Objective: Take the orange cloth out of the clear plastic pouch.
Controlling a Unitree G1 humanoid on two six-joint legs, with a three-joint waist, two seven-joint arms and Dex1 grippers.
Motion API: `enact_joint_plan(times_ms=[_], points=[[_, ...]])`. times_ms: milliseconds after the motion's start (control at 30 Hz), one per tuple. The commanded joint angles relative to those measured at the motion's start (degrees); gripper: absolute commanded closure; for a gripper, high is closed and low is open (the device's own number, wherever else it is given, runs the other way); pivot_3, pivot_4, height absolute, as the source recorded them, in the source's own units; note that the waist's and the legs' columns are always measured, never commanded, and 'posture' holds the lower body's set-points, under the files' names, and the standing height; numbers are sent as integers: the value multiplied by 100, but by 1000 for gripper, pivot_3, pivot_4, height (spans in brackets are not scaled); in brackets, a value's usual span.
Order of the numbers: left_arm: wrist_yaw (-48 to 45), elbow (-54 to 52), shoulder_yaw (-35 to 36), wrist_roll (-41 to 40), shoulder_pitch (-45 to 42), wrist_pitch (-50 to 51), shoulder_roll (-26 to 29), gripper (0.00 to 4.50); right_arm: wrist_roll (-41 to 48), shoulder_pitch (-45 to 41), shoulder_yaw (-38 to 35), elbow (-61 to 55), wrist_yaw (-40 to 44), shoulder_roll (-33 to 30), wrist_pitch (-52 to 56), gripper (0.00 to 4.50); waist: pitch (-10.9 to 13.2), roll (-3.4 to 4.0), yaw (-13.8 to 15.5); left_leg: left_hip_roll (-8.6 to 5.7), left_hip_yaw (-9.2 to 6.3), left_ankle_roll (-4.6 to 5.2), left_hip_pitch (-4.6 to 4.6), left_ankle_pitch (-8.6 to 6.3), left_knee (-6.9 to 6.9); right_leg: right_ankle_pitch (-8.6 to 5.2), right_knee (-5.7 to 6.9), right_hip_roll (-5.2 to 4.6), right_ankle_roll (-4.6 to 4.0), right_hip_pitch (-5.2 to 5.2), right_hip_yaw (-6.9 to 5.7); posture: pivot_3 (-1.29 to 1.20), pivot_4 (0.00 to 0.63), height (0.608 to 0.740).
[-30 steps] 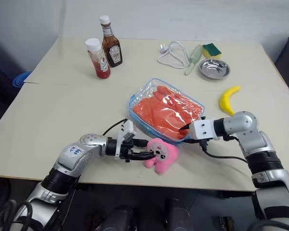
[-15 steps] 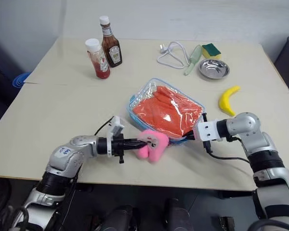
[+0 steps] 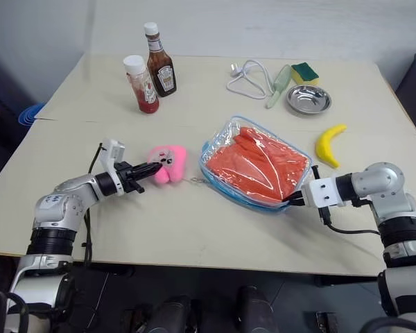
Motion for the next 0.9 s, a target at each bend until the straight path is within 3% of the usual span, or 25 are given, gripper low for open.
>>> enact_joint_plan(times_ms=[33,300,400,467,567,700,767,900], points=[[-21,-95,34,180,7,-342,73,4474,69,-113,-175,236,192,-172,5,4500,0,0,-6,1,0,0,0,0,0,0,0,1,0,0,0,0,150,740],[247,-668,449,23,354,-572,-7,4474,149,216,-226,3,-20,-142,329,4500,0,0,-1,3,0,-1,0,0,0,0,1,1,0,0,0,0,150,740],[4,-962,402,13,569,-607,138,3736,699,557,-509,-597,-125,-39,1071,3844,0,0,0,2,-2,-1,-1,0,0,0,1,-1,0,0,0,0,150,740],[-475,-872,90,527,730,-1315,571,3117,1066,926,-742,-1193,-161,-132,1672,3215,0,0,-1,2,-2,-1,-1,0,-1,0,1,-1,0,-1,-1,0,150,740],[-792,-237,386,539,504,-2022,912,2202,1469,1611,-1212,-2068,-221,-514,2481,2160,1,2,5,4,-3,-4,0,1,0,0,3,1,0,-2,-2,0,150,740],[-1570,288,263,762,253,-3098,1358,2197,2131,2702,-1999,-3442,-453,-947,3704,927,2,4,42,2,-2,-5,-1,0,-3,0,0,-2,0,-3,-2,0,150,740],[-2046,235,-30,938,145,-3773,1407,1792,2382,3307,-2285,-4301,-702,-963,4207,133,-2,-2,78,2,-3,-5,0,-2,-5,0,-4,-2,0,-1,-4,0,150,740],[-2371,189,-549,1298,-152,-4746,1090,798,2507,3895,-2442,-5463,-1330,-636,4674,0,-2,-2,148,1,0,-5,2,-3,-3,0,-3,0,0,1,-2,0,150,740]])
